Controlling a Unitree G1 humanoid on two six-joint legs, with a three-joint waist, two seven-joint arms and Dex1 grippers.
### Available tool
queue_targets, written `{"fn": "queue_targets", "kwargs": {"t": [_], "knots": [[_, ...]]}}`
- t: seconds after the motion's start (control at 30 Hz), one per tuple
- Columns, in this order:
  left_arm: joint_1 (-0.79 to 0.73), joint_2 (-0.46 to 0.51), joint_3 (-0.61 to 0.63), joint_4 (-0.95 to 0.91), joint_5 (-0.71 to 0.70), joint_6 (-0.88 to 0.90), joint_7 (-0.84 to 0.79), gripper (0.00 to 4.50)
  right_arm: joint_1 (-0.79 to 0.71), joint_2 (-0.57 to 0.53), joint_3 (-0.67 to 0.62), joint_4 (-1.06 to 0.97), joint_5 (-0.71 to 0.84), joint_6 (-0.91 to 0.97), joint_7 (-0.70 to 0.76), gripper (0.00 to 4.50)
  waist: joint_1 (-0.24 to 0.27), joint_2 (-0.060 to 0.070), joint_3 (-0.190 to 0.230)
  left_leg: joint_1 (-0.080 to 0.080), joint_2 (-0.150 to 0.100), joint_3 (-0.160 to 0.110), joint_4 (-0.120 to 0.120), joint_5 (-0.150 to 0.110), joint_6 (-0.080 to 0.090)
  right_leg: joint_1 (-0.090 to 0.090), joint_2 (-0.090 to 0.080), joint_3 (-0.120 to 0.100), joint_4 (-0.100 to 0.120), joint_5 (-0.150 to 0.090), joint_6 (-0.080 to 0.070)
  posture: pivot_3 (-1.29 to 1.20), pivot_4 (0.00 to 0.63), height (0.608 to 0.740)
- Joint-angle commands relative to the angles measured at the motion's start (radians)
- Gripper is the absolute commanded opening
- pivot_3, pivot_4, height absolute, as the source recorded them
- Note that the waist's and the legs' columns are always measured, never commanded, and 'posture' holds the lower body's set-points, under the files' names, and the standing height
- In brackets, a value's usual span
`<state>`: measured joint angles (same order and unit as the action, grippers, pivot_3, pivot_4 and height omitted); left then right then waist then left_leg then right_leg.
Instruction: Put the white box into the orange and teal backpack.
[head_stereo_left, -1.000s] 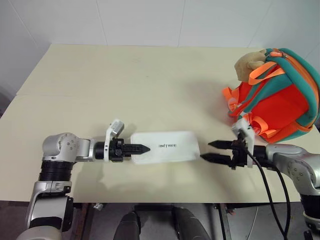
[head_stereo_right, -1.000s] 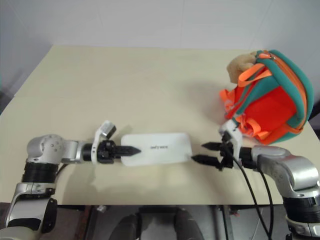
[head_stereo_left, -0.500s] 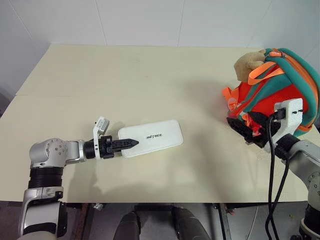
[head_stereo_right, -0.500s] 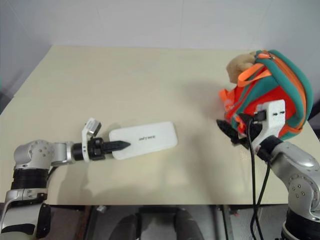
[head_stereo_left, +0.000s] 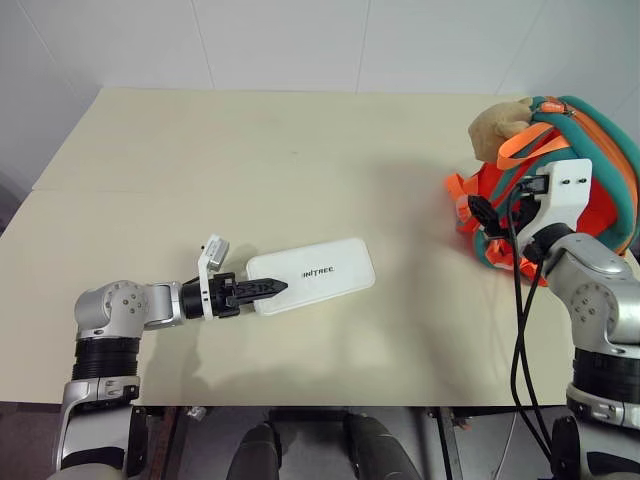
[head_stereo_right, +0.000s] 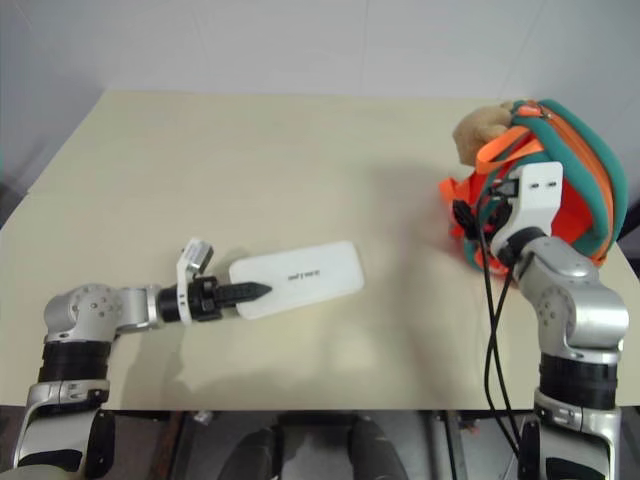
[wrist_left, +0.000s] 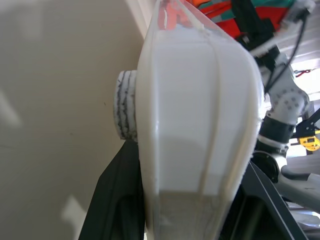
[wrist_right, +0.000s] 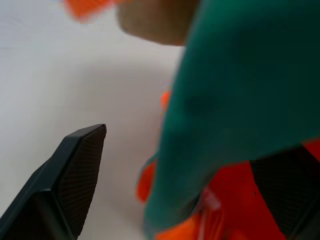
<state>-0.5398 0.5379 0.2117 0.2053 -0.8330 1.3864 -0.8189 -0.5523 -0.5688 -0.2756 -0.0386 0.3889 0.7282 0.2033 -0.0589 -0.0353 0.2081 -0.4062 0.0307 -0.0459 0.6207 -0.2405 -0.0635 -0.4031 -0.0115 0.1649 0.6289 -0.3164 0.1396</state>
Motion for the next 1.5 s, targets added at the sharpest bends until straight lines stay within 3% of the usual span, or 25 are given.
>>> {"fn": "queue_targets", "kwargs": {"t": [0.03, 0.17, 0.33, 0.57, 0.63, 0.8, 0.97, 1.1, 1.37, 1.5], "knots": [[0.022, -0.008, 0.035, -0.038, -0.016, 0.003, 0.030, 1.33, -0.052, 0.028, -0.012, 0.069, -0.035, -0.081, -0.022, 4.50, 0.000, 0.000, 0.000, 0.000, 0.000, 0.000, 0.000, 0.000, 0.000, -0.001, 0.000, 0.000, 0.000, 0.000, 0.000, 0.00, 0.150, 0.740], [0.038, -0.027, 0.057, -0.052, -0.027, 0.000, 0.057, 1.33, -0.115, 0.099, -0.013, 0.202, -0.068, -0.207, -0.045, 4.50, -0.006, 0.000, 0.000, 0.000, 0.000, 0.001, 0.001, 0.000, 0.000, -0.001, 0.000, 0.001, 0.002, 0.000, 0.000, 0.00, 0.150, 0.740], [0.044, -0.042, 0.074, -0.069, -0.041, -0.003, 0.081, 1.33, -0.162, 0.135, -0.004, 0.314, -0.101, -0.351, -0.023, 2.97, -0.017, 0.000, 0.000, 0.000, -0.001, 0.000, 0.002, 0.002, -0.001, -0.001, 0.000, 0.001, 0.005, 0.001, 0.001, 0.00, 0.150, 0.740], [0.065, -0.034, 0.104, -0.081, -0.047, -0.010, 0.091, 1.33, -0.159, 0.149, 0.016, 0.320, -0.086, -0.383, 0.050, 0.60, -0.030, 0.000, 0.000, 0.000, -0.001, 0.000, 0.002, 0.003, -0.002, -0.002, 0.000, 0.001, 0.007, 0.001, 0.001, 0.00, 0.150, 0.740], [0.075, -0.029, 0.115, -0.083, -0.049, -0.014, 0.090, 1.33, -0.152, 0.166, 0.036, 0.264, -0.035, -0.368, 0.132, 0.05, -0.034, 0.000, 0.000, 0.001, -0.001, 0.000, 0.002, 0.003, -0.002, -0.002, 0.001, 0.001, 0.008, 0.001, 0.001, 0.00, 0.150, 0.740], [0.081, -0.016, 0.173, -0.058, -0.050, -0.082, 0.071, 1.33, -0.128, 0.162, 0.092, 0.075, 0.158, -0.203, 0.377, 0.01, -0.049, 0.000, 0.000, 0.001, 0.000, 0.000, 0.002, 0.004, -0.004, -0.003, 0.002, 0.001, 0.011, 0.001, 0.001, 0.00, 0.150, 0.740], [0.097, 0.019, 0.208, -0.027, -0.044, -0.176, 0.028, 1.33, -0.113, 0.105, 0.114, -0.084, 0.334, -0.008, 0.524, 0.01, -0.051, 0.000, 0.000, 0.001, 0.000, -0.001, 0.001, 0.005, -0.004, -0.005, 0.002, 0.001, 0.013, 0.000, 0.000, 0.00, 0.150, 0.740], [0.172, 0.133, 0.278, -0.014, -0.049, -0.230, -0.034, 1.33, -0.114, -0.037, 0.117, -0.227, 0.579, 0.258, 0.672, 0.01, -0.057, 0.000, 0.000, 0.000, 0.001, 0.000, -0.002, 0.004, -0.005, -0.008, 0.002, 0.001, 0.013, -0.001, -0.003, 0.00, 0.150, 0.740], [0.291, 0.141, 0.353, -0.119, -0.107, -0.238, -0.041, 1.33, -0.142, -0.260, 0.049, -0.237, 0.906, 0.561, 0.783, 0.01, -0.027, 0.000, 0.001, -0.001, 0.001, -0.002, -0.006, 0.004, -0.005, -0.009, 0.000, -0.002, 0.010, -0.005, -0.007, 0.00, 0.150, 0.740], [0.347, 0.109, 0.371, -0.185, -0.141, -0.244, -0.023, 1.33, -0.075, -0.447, 0.081, -0.202, 0.885, 0.625, 0.943, 0.01, -0.012, 0.000, 0.000, -0.003, 0.001, -0.002, -0.007, 0.003, -0.004, -0.009, -0.001, -0.004, 0.007, -0.006, -0.007, 0.00, 0.150, 0.740]]}}
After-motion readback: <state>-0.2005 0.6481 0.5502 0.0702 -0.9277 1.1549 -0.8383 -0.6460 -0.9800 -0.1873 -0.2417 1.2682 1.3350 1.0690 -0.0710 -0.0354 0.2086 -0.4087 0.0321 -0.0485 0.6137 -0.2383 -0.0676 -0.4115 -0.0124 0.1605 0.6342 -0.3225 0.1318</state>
